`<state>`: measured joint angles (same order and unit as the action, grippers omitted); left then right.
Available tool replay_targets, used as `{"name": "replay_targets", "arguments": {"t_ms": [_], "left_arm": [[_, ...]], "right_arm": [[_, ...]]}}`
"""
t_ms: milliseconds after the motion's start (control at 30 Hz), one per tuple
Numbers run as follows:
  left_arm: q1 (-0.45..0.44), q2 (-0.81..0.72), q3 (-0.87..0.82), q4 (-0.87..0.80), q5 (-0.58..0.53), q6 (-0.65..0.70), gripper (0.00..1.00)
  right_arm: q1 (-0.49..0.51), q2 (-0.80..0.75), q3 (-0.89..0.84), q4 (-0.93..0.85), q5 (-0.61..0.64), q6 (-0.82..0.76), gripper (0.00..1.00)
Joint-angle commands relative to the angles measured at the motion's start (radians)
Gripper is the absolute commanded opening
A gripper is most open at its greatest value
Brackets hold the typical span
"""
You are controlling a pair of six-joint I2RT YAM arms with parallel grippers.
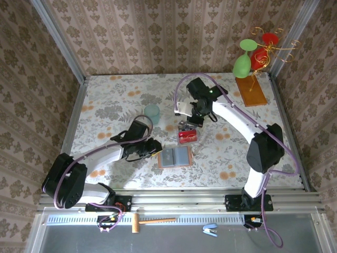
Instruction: Take the credit cards out of the card holder
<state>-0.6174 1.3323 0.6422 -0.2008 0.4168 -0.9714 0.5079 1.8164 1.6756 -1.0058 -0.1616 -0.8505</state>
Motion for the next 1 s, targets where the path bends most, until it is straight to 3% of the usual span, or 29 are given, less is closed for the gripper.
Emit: {"name": "replay_targets", "arguments": {"t_ms": [0,500,967], "left_arm": [[0.020,-0.033,-0.026,-0.040,-0.013,0.017,0.26],[0.062,-0.073,-0.045,-0.057,-0.016,0.016,0.27],[0.077,-0.071,-0.056,-0.048,-0.010,0.014,0.27]], "right_arm": [[-0.003,0.064,0.085,-0.104,0.041,-0.123,0.00],[-0.005,0.275,0.280,-0.212,0.038,-0.217,0.00],[-0.006,0.415,0.402,-0.321,-0.022,-0.181,0.00]]}}
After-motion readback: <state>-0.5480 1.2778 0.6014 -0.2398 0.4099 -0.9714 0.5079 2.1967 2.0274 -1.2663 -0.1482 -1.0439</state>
